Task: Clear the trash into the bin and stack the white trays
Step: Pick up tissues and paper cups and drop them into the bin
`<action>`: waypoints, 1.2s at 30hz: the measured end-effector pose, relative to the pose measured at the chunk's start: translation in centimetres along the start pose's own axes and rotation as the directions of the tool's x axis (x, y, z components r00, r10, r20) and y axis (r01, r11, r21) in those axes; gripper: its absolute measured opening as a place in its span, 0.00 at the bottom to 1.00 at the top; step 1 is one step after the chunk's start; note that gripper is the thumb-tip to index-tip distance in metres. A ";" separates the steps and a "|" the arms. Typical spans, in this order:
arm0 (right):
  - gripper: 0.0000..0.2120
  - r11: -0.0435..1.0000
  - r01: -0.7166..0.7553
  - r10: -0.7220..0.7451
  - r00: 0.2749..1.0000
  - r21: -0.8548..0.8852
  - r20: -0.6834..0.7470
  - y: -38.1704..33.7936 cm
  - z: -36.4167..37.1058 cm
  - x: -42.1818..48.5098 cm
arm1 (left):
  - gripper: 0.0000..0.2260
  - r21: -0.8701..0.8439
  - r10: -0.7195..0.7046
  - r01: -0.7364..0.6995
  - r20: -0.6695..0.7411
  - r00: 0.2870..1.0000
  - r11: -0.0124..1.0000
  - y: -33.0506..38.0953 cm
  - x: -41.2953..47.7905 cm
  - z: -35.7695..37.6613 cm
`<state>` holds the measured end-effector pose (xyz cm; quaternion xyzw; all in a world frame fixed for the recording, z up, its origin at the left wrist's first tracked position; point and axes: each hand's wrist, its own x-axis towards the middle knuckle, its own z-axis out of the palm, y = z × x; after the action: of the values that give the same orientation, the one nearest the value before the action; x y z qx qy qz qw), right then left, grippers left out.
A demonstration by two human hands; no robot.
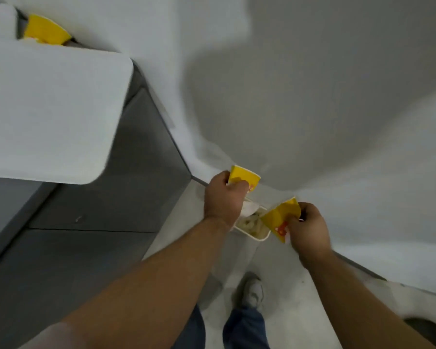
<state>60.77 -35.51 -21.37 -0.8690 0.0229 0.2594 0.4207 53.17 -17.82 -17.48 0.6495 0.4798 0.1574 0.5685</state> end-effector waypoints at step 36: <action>0.02 0.959 0.115 -0.082 0.988 -0.260 0.134 13.5 12.8 10.5 | 0.06 0.119 -0.370 0.359 0.085 0.925 0.926 -25.2 6.7 5.6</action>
<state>60.88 -32.84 -42.51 -0.9004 -0.0814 0.2912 0.3127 49.46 -18.36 -43.84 0.5844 0.5687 -0.0104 0.5788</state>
